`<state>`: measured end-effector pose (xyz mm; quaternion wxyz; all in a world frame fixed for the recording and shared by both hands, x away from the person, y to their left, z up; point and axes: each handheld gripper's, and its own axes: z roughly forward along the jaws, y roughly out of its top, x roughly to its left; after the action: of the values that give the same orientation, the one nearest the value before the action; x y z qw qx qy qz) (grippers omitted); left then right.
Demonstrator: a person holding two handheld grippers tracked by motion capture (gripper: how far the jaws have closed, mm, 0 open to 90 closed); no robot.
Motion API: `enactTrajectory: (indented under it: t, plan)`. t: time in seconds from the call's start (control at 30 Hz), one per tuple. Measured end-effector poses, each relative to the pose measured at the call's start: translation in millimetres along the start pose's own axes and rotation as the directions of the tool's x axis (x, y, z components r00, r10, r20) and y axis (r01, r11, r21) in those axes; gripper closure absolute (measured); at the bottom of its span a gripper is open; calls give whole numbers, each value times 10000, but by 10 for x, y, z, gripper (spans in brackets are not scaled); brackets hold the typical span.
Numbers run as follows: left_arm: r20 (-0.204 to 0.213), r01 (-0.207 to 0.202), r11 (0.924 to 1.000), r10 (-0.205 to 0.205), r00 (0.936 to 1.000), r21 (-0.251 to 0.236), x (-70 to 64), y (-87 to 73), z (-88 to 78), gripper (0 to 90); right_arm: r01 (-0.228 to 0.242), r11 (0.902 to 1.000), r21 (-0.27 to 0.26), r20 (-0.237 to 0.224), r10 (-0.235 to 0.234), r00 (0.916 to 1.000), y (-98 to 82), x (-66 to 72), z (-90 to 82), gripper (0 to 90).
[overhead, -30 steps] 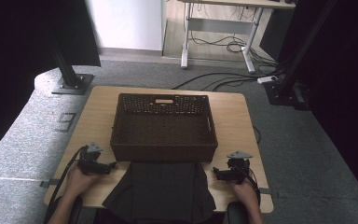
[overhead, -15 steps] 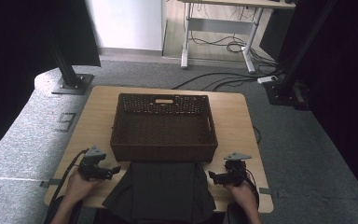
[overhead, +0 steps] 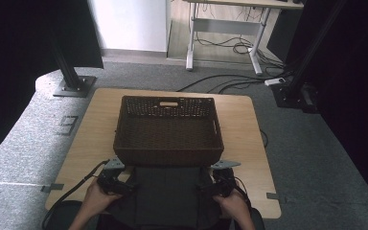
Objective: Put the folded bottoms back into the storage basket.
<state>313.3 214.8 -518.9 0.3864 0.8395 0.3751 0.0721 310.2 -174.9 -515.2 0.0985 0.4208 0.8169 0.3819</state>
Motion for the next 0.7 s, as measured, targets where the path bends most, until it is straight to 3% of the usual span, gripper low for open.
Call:
enactTrajectory:
  t: [0.23,0.33,0.5,0.6,0.7]
  plan:
    - [-82,429,9973,-425,9991,597,-36,-71,138,0,-274,9976,634,-187,287,9994,-37,59,173,0]
    - [391,660,9938,-697,9968,893,-30,-106,139,0,-328,9943,1019,-423,372,9984,-86,72,214,0]
    - [635,505,9931,-574,9963,1056,-80,-201,93,0,-280,9903,1358,-790,390,9961,-162,103,209,6]
    - [674,365,9945,-432,9968,984,-118,-227,77,25,-162,9912,1312,-935,286,9952,-175,121,188,82]
    - [921,353,9959,-430,9948,837,-150,-238,68,131,-173,9913,1307,-1226,335,9919,-192,170,163,128]
